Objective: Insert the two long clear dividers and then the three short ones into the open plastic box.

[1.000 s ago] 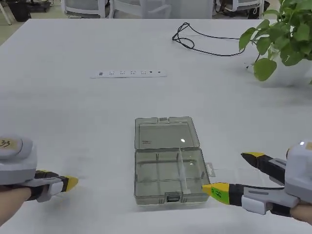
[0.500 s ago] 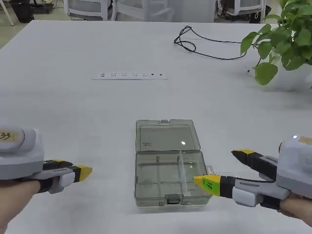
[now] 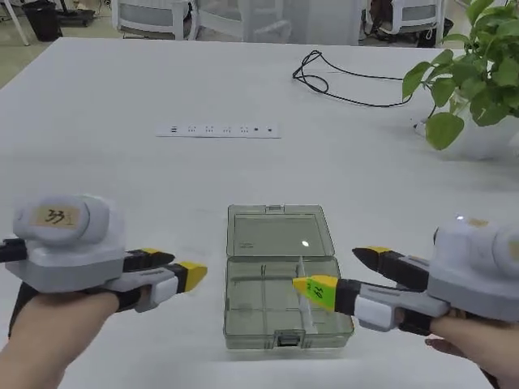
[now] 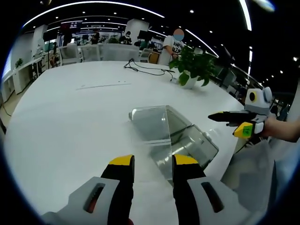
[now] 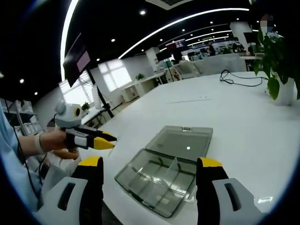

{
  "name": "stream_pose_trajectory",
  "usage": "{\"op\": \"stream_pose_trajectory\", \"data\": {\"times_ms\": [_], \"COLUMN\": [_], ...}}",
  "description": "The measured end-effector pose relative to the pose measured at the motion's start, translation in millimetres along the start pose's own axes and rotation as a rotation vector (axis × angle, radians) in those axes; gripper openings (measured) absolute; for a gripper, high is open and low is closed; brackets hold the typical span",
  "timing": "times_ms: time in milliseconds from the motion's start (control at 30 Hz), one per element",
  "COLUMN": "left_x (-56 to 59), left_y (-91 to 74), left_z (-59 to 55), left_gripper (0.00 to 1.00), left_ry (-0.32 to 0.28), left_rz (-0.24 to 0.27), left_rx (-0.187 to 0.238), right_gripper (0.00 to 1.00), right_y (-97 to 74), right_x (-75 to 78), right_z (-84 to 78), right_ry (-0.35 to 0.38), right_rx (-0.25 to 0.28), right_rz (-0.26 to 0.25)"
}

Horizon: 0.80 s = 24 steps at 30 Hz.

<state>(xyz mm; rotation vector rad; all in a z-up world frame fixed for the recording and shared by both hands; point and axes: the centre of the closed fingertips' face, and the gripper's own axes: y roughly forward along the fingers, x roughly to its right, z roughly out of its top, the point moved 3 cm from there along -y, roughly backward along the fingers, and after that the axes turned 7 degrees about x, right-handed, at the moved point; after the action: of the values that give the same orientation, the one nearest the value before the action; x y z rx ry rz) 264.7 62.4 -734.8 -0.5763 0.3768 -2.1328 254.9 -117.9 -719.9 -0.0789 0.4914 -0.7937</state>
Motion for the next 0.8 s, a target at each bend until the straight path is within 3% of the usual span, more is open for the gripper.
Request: {"op": "stream_pose_trajectory", "data": {"times_ms": [367, 600, 800], "left_x": [36.2, 52.6, 60.6], "left_y": [16.3, 21.9, 25.8], "left_z": [11.9, 9.1, 3.8], "left_gripper": [0.3, 0.3, 0.3], "left_ry": [0.048, 0.072, 0.048], "left_rz": [-0.077, -0.103, -0.115], "left_rx": [0.034, 0.038, 0.044], "right_gripper": [0.65, 0.54, 0.39], "right_y": [20.3, 29.3, 33.9], "right_x": [-12.2, -20.1, -23.5], "right_z": [7.7, 9.5, 8.8], "right_ry": [0.177, 0.245, 0.315], "right_rx": [0.052, 0.062, 0.06], "right_rz": [0.041, 0.064, 0.074]}}
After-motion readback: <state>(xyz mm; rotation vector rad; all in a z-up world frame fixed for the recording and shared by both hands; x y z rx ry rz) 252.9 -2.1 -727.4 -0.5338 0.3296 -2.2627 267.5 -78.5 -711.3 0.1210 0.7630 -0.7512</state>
